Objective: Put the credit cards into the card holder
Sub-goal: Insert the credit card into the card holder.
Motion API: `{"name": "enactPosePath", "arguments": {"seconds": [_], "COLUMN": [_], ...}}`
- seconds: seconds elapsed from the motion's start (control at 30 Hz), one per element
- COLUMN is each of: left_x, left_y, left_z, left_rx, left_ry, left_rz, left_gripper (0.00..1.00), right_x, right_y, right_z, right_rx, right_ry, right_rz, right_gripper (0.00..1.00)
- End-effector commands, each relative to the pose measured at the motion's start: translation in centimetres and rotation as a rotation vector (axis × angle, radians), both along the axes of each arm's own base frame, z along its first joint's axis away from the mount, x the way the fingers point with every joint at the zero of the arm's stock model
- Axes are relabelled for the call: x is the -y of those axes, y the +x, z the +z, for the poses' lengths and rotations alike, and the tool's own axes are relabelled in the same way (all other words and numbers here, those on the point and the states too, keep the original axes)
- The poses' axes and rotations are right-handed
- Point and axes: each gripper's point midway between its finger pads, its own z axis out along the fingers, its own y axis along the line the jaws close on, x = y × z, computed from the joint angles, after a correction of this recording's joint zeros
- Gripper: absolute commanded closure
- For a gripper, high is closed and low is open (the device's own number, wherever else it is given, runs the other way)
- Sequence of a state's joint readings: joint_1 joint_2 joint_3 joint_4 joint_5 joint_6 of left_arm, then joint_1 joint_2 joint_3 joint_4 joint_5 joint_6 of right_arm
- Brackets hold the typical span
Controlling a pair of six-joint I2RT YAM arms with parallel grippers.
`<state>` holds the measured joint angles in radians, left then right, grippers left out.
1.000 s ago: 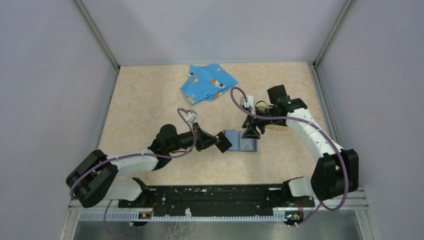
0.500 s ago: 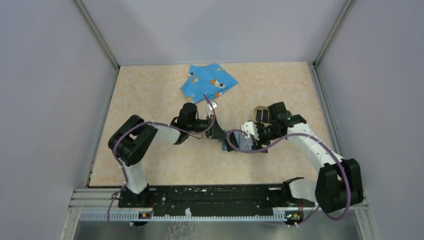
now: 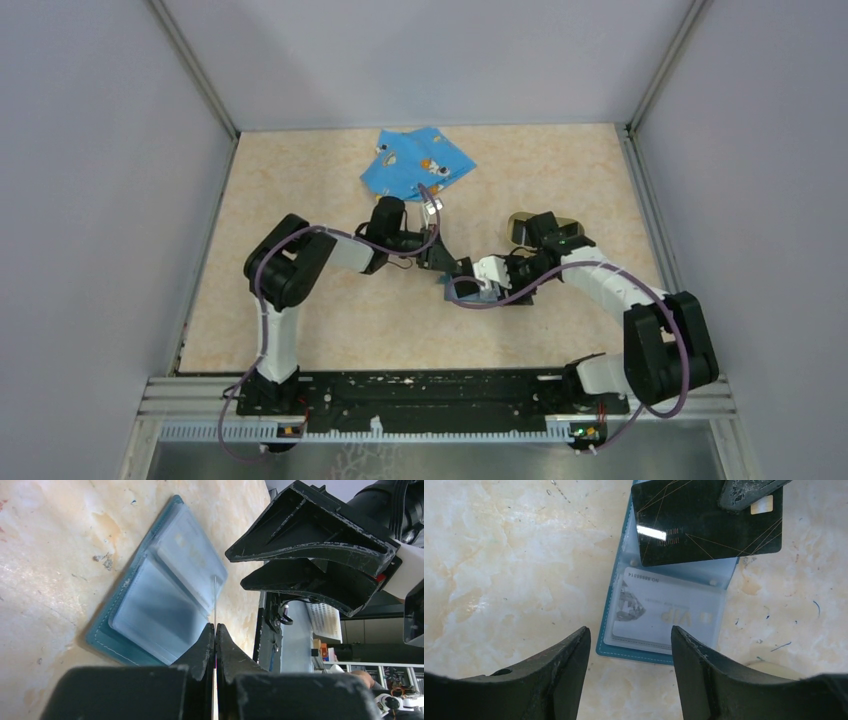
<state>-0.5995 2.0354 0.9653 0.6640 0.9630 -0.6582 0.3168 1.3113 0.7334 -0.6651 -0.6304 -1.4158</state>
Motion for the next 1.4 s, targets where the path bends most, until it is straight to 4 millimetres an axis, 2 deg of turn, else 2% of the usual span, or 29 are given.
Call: {"name": "enactPosePath", "arguments": {"seconds": [0.0, 0.4, 0.6, 1.1, 1.37], "left_x": [0.3, 0.8, 1.0, 1.1, 1.2], "left_y": [0.3, 0.9, 1.0, 1.1, 0.7], "left_z": [-0.3, -1.3, -1.5, -2.9, -1.9], "left_rx": [-0.001, -0.032, -0.05, -0.104, -0.111], "left_ry": [-0.012, -0.013, -0.018, -0.012, -0.055], "left_rz": [-0.031, -0.037, -0.045, -0.032, -0.047], "left_gripper": [1.0, 1.0, 1.0, 1.0, 1.0], "right_x": [-0.4, 1.2, 1.9, 1.8, 1.8], "right_y": [0.9, 1.0, 1.2, 0.9, 0.8], "right_z": [-0.4, -2.7, -3.0, -3.1, -3.1], "right_rx": [0.019, -0.038, -0.032, -0.055, -0.063], "right_ry": [-0.024, -0.138, -0.178, -0.177, -0.177], "right_rz": [0.009, -0.021, -0.031, -0.027, -0.024], "right_gripper": [0.42, 0.51, 0.54, 0.57, 0.58]}}
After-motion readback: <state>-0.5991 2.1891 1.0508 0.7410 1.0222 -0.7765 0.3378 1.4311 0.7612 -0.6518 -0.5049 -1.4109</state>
